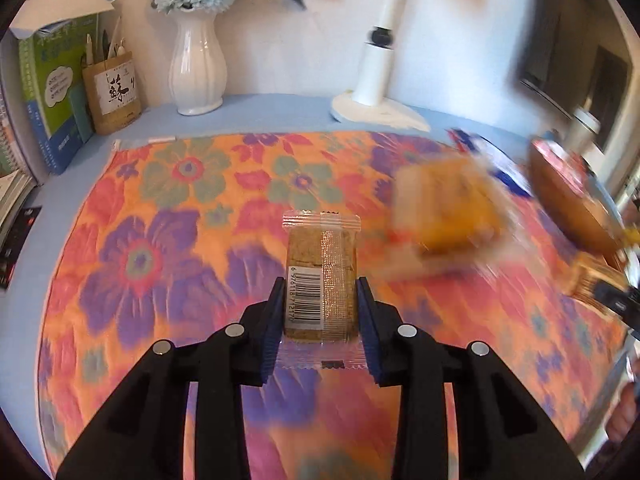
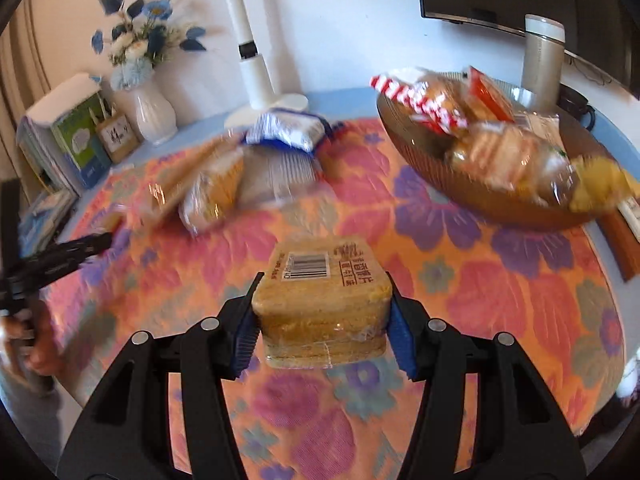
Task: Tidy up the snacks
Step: 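Carry both packs into the amber bowl and open both tools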
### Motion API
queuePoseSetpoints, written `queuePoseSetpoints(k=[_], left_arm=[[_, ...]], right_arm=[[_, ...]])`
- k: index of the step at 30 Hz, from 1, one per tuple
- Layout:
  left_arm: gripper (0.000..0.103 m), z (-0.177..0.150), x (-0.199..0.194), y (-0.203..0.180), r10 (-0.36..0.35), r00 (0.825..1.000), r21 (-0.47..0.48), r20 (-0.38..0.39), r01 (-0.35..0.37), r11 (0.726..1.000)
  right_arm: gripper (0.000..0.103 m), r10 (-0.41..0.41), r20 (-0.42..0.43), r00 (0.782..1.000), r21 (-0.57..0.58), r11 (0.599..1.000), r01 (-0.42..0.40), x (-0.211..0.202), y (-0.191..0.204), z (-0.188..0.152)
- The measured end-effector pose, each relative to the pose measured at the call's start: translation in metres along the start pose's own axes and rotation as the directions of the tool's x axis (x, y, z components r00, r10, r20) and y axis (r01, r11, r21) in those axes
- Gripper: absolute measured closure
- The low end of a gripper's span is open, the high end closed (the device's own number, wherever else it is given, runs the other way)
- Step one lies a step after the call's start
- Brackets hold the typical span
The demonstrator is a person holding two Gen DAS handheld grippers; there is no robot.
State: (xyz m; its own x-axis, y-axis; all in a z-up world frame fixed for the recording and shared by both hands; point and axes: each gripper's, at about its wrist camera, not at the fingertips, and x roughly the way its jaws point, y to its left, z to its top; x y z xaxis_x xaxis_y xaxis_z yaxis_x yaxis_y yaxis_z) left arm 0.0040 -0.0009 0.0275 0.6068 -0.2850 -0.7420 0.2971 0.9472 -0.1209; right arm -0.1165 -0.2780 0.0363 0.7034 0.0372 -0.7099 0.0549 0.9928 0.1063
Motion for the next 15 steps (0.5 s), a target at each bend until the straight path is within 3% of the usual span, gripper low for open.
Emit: queuePoseSetpoints(k=[4,9,11,12,13,15], left_arm=[[0.070,-0.034,-0.024,-0.025,-0.014,1.000,0.038,-0.022,0.015,0.999],[0.069,-0.056,-0.020,-0.048,-0.023,0.997,0.073,-0.072,0.029,0.997],[0.060,-0.061,-0.016,-0.054,-0.003,0.997,0.094,-0.071,0.010,0.996],[0.045,-0.063,-0.017,-0.058,-0.007,0.998,0.105,-0.061,0.014,0.994],[0.038,-0.064,-0.018,-0.060,-0.009,0.998,0.108,-0.056,0.015,0.994],[0.036,-0.063,-0.017,-0.063,0.010,0.999,0.117,-0.049,-0.004,0.993]], right_arm=[[0.046,-0.020,0.014,1.000,-0.039,0.999,0.020,-0.002,0.006,-0.019],[0.042,-0.035,-0.008,0.999,-0.062,0.998,0.034,-0.003,0.006,-0.036],[0.028,-0.037,-0.007,0.999,-0.062,0.997,0.036,-0.005,0.004,-0.036],[0.025,-0.042,-0.004,0.999,-0.062,0.997,0.041,-0.005,0.005,-0.035],[0.025,-0.046,-0.002,0.999,-0.065,0.997,0.046,-0.006,0.005,-0.034],[0.024,-0.046,0.002,0.999,-0.065,0.997,0.046,-0.006,0.007,-0.032]])
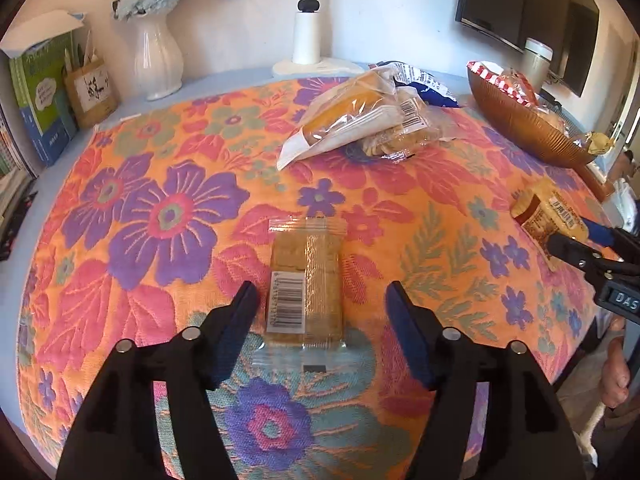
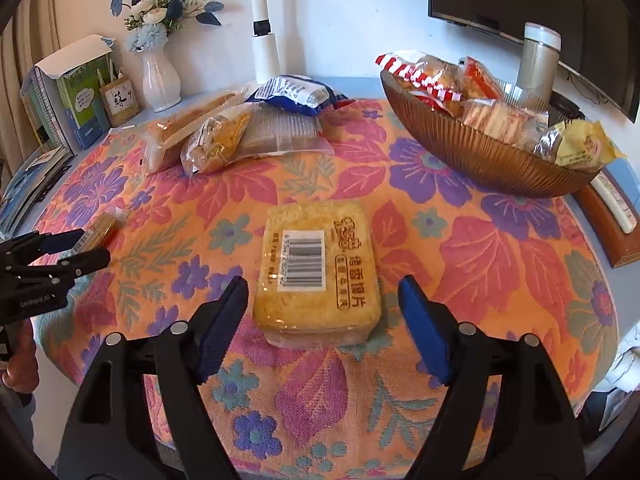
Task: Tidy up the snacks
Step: 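Carry both packs into the amber bowl and open both tools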
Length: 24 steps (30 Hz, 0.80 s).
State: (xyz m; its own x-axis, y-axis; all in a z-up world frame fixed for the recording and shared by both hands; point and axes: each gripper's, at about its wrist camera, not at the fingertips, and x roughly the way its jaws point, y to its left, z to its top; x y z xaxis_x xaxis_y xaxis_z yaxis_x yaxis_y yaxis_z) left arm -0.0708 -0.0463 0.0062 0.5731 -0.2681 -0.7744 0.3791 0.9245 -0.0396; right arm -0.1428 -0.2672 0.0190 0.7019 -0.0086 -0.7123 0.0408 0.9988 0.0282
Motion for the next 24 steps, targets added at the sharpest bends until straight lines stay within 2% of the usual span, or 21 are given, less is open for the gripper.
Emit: queuePoseSetpoints(k=[2,4,5,6,9,14,19,24], left_arm=[[0.039,0.000,0.004,-0.002,0.009,1.000,0.004,-0.007,-0.009,1.000],[0.061,0.000,0.004,-0.003,0.030,1.000,0.012,0.003,-0.030,0.999],[0.066,0.001,0.004,-0.005,0.042,0.999,0.019,0.006,-0.042,0.999],[0.070,0.001,0.003,-0.006,0.044,0.999,0.024,0.007,-0.044,0.999],[0.070,0.003,-0.005,-0.008,0.007,1.000,0.010,0.024,-0.007,1.000],[0.070,0.013,-0.034,-0.025,-0.076,0.992,0.039,0.102,0.073,0.997],[0.070,0.040,-0.057,-0.048,-0.129,0.978,0.090,0.166,0.115,0.989],[0.070,0.082,-0.072,-0.086,-0.197,0.956,0.195,0.219,0.155,0.968]], right_arm=[[0.023,-0.022,-0.016,1.000,-0.003,1.000,0.022,0.004,0.003,0.002],[0.024,-0.058,-0.024,0.998,-0.022,0.998,0.058,0.009,0.008,0.003],[0.028,-0.068,-0.023,0.997,-0.030,0.997,0.067,0.010,0.010,0.003],[0.046,-0.072,-0.028,0.997,-0.038,0.997,0.070,0.011,0.012,0.003],[0.047,-0.084,-0.007,0.996,-0.062,0.995,0.084,0.006,0.016,0.003],[0.047,-0.008,0.045,0.999,0.016,1.000,0.008,-0.018,0.003,0.014],[0.047,0.018,0.125,0.992,0.077,0.997,-0.027,-0.047,-0.023,0.034],[0.047,-0.022,0.211,0.977,0.133,0.991,-0.006,-0.076,-0.063,0.065]])
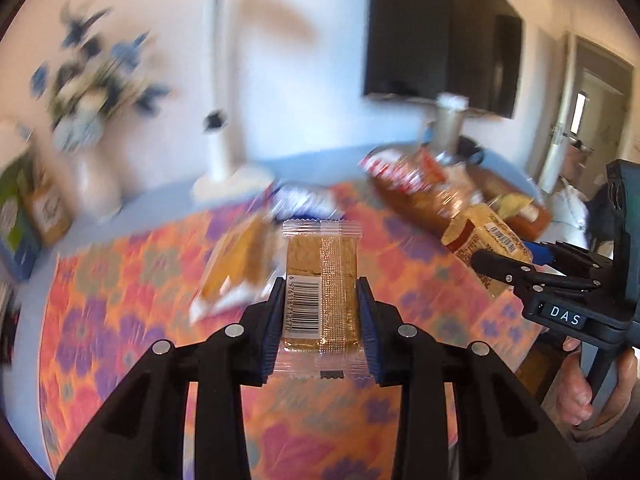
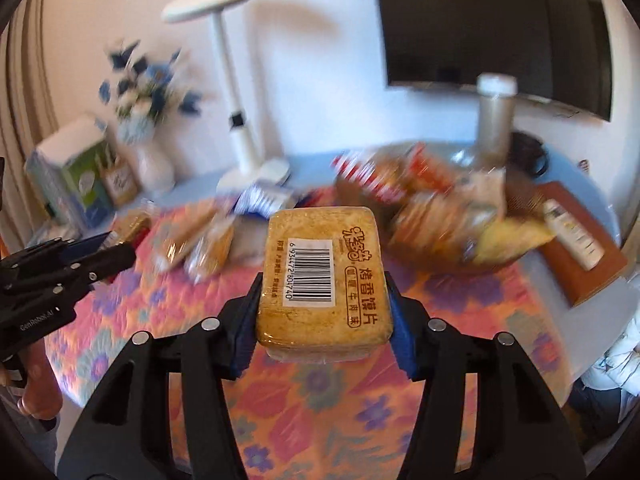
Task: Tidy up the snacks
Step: 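Carry both packs into the amber bowl and open both tools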
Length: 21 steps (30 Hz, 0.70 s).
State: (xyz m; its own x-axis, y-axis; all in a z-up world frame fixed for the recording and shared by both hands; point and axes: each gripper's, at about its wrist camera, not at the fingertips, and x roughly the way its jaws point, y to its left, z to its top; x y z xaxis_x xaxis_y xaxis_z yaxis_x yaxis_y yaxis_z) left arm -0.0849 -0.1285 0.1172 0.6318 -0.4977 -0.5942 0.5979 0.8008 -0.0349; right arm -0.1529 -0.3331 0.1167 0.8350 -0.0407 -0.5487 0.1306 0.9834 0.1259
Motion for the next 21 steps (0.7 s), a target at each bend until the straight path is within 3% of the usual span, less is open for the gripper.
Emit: queuePoseSetpoints(k=[4,10,13,17,20,21], left_arm=[[0.070,0.051,0.018,-0.034,-0.085,0.996,0.083,0.019,0.083,0.993],[0.070,0.130,0.072,-0.086,-0.202,0.979,0.199,0.024,0.194,0.961],[0.070,0.167,0.113,-0.101,-0.262,0.965,0.201,-0.006,0.258,0.945],[0.070,0.202,0.173,-0.119,-0.253,0.967,0.205,-0.044,0.256,0.945],[0.069,0.218,0.212,-0.126,-0.288,0.954,0.179,-0.081,0.298,0.938],[0.064,0.222,0.227,-0.127,-0.314,0.943,0.161,-0.107,0.328,0.931]], right_arm=[[0.047,-0.038,0.062,0.997,0.062,0.997,0.034,-0.004,-0.040,0.039],[0.047,-0.153,0.066,0.986,0.150,0.978,0.142,0.022,-0.103,0.085],[0.047,-0.167,0.042,0.985,0.206,0.966,0.155,0.043,-0.133,0.100],[0.047,-0.201,0.003,0.980,0.239,0.951,0.195,0.070,-0.160,0.109],[0.046,-0.203,-0.034,0.979,0.230,0.951,0.205,0.090,-0.168,0.111],[0.045,-0.208,-0.043,0.977,0.228,0.950,0.212,0.094,-0.169,0.110]])
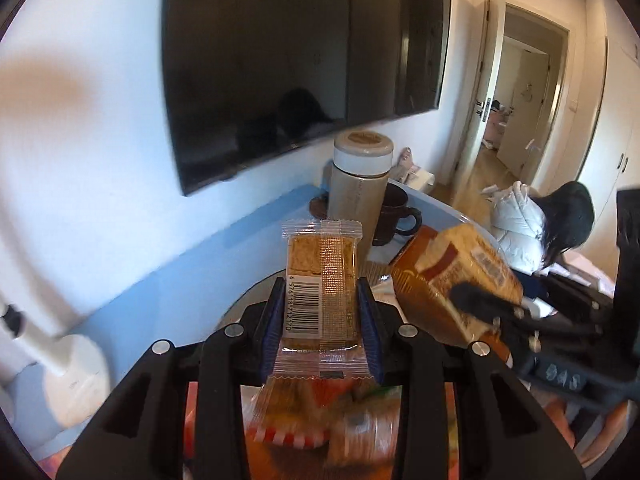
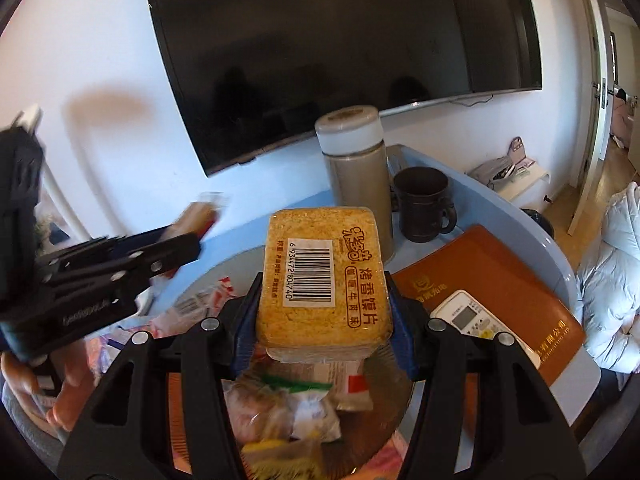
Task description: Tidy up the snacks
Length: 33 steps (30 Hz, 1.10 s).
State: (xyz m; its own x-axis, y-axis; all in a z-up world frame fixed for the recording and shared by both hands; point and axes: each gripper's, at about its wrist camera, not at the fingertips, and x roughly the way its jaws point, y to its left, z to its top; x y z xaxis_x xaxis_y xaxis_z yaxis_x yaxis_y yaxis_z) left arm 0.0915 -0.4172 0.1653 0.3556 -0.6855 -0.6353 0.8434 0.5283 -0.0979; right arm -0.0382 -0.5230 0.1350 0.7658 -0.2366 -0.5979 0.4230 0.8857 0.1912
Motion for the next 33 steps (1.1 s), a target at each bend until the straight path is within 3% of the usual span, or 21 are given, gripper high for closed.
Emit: queuePoseSetpoints(k=[1,2,5,8,14,19,23,26,28,33], left_arm=[[0.044,0.001,0.008,0.005,-0.017,1.000,-0.018,-0.011,0.016,1.000],[0.033,0.003,0.016,0.011,-0.011,1.000,-0.049,-0.015,0.010,0.999],[0.033,0.000,0.015,0.021,-0.002,1.000,-0.069,-0.013,0.001,0.998],[0.031,-0.013,-0.011,0.035,0.017,1.000,-0.084,0.013,-0.016,0.996],[0.030,-0.041,-0.103,0.061,0.095,0.991,-0.123,0.099,-0.083,0.989],[0.026,-0.085,-0.188,0.078,0.211,0.965,-0.168,0.156,-0.185,0.968],[0.022,-0.139,-0.246,0.098,0.317,0.932,-0.260,0.179,-0.266,0.928],[0.022,-0.191,-0.269,0.122,0.429,0.893,-0.340,0.137,-0.364,0.867],[0.022,-0.219,-0.273,0.140,0.449,0.889,-0.386,0.091,-0.384,0.839],[0.023,-0.293,-0.245,0.184,0.441,0.895,-0.498,-0.061,-0.410,0.764]], right_arm=[[0.045,-0.003,-0.006,1.000,-0.002,1.000,0.003,0.003,-0.001,-0.001],[0.045,0.001,-0.014,1.000,-0.003,1.000,-0.001,0.003,-0.003,-0.003],[0.044,0.010,-0.011,1.000,-0.006,1.000,-0.010,-0.007,-0.006,-0.011],[0.043,0.023,0.001,1.000,-0.020,1.000,-0.023,-0.023,-0.005,-0.016],[0.035,0.100,0.040,0.994,-0.052,0.994,-0.098,-0.070,0.024,-0.025],[0.028,0.206,0.072,0.976,-0.166,0.967,-0.192,-0.104,0.079,-0.050],[0.020,0.265,0.056,0.963,-0.250,0.937,-0.243,-0.100,0.131,-0.090],[0.018,0.276,0.003,0.961,-0.306,0.915,-0.262,-0.076,0.165,-0.126],[0.012,0.267,-0.015,0.964,-0.338,0.906,-0.256,-0.060,0.181,-0.146],[0.011,0.259,-0.089,0.962,-0.353,0.895,-0.274,-0.018,0.202,-0.179]])
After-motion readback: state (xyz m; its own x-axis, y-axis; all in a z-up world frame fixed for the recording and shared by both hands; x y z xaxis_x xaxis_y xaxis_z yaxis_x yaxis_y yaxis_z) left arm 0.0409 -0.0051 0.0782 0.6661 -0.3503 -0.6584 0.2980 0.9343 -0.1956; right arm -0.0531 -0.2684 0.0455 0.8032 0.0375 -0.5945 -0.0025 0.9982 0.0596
